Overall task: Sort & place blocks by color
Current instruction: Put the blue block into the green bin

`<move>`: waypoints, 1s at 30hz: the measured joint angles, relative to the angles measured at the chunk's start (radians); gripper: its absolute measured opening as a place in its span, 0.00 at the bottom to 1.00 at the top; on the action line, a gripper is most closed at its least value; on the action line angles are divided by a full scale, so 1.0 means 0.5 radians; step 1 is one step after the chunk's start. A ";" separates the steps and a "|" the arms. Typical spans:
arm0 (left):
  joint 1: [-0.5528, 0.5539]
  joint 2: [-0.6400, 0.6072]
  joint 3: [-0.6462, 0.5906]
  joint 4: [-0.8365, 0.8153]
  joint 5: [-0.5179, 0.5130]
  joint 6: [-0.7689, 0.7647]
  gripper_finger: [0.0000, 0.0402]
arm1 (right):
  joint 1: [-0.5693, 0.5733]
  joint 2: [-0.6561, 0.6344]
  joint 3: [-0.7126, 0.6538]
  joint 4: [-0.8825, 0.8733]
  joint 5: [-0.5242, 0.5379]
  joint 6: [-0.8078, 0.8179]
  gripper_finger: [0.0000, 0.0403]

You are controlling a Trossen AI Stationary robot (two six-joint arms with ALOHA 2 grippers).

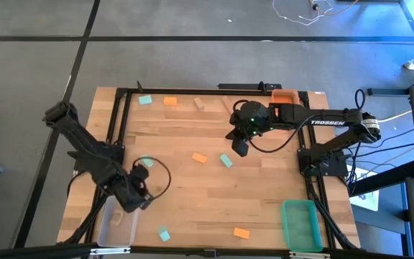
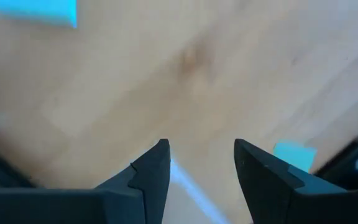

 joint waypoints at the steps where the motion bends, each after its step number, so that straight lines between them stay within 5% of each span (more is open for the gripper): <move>1: 0.027 -0.013 0.000 -0.008 -0.047 0.032 0.42 | 0.000 0.000 0.000 0.010 0.000 -0.001 0.01; 20: 0.552 -0.048 0.000 -0.080 -0.221 0.908 0.42 | -0.001 0.000 0.000 -0.047 -0.061 0.093 0.03; 30: 0.720 -0.048 0.000 -0.080 -0.218 1.197 0.42 | -0.003 0.000 0.000 -0.164 0.104 0.054 0.29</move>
